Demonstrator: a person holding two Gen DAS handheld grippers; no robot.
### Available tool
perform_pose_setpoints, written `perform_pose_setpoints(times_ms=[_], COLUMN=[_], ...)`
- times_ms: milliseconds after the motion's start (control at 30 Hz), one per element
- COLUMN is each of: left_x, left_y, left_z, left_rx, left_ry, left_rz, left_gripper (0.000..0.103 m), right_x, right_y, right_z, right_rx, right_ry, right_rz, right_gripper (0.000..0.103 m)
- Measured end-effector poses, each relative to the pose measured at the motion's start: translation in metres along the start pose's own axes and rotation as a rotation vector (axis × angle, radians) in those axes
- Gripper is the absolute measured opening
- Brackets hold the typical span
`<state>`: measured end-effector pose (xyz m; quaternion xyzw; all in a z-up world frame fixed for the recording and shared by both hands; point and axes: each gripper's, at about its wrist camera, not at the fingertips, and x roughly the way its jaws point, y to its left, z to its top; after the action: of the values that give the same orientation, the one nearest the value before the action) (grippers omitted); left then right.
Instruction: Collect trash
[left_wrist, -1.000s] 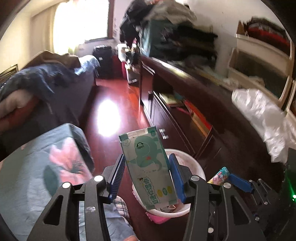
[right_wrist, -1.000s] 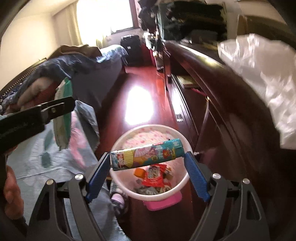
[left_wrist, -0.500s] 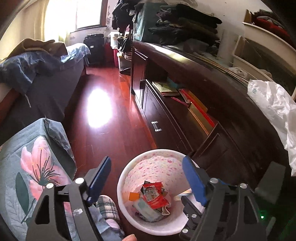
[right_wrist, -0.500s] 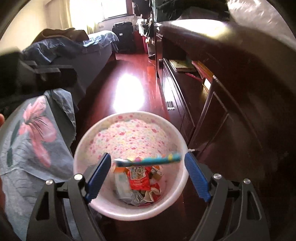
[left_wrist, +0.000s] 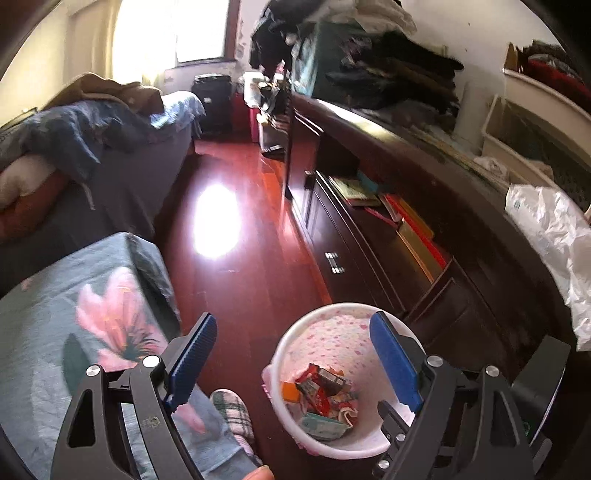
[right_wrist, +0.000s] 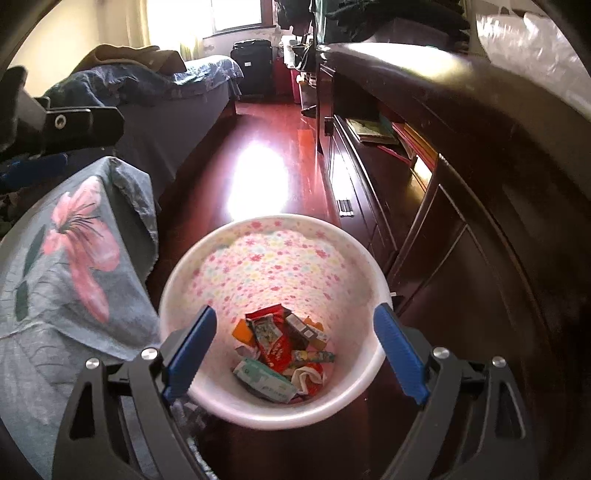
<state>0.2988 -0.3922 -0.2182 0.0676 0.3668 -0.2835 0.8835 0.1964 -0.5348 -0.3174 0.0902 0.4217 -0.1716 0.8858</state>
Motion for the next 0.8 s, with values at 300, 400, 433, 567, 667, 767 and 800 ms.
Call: perform_pose_setpoints(times_ms=[300,400,433,567,667,767,800], left_x=[-0.089,-0.122,-0.136,-0.184,-0.215,-0.244,-0.257], left_y=[0.049,0.069,0.077,0.105,0.122,0.140,0.147], left_z=[-0.014,-0.022,-0.026,-0.041,-0.052,-0.064,-0.069], left_rx=[-0.090,-0.127,-0.141,-0.188,-0.210,-0.240,-0.258], left_ry=[-0.110,-0.141,-0.155,-0.207,-0.239,-0.264,-0.274], left_rz=[0.126,0.184,0.207,0.295,0.363,0.407,0.429], left_gripper=[0.091,0.093,0.095,0.098,0.099,0.099,0.099], right_x=[-0.073,-0.101,-0.110,-0.144,-0.168,-0.190,-0.198], right_y=[0.054,0.074,0.081,0.109,0.134,0.158,0.166], right_z=[-0.001,0.000,0.000,0.002,0.001,-0.002,-0.004], right_rx=[-0.013,-0.019,-0.022,-0.054,-0.096,-0.136,-0.150], right_ry=[-0.066,-0.090,-0.101,-0.144,-0.177,-0.212,-0.224], right_rz=[0.104,0.160,0.171,0.199,0.236,0.266,0.274], right_gripper=[0.094,0.095,0.096,0.098,0.100,0.100,0.100])
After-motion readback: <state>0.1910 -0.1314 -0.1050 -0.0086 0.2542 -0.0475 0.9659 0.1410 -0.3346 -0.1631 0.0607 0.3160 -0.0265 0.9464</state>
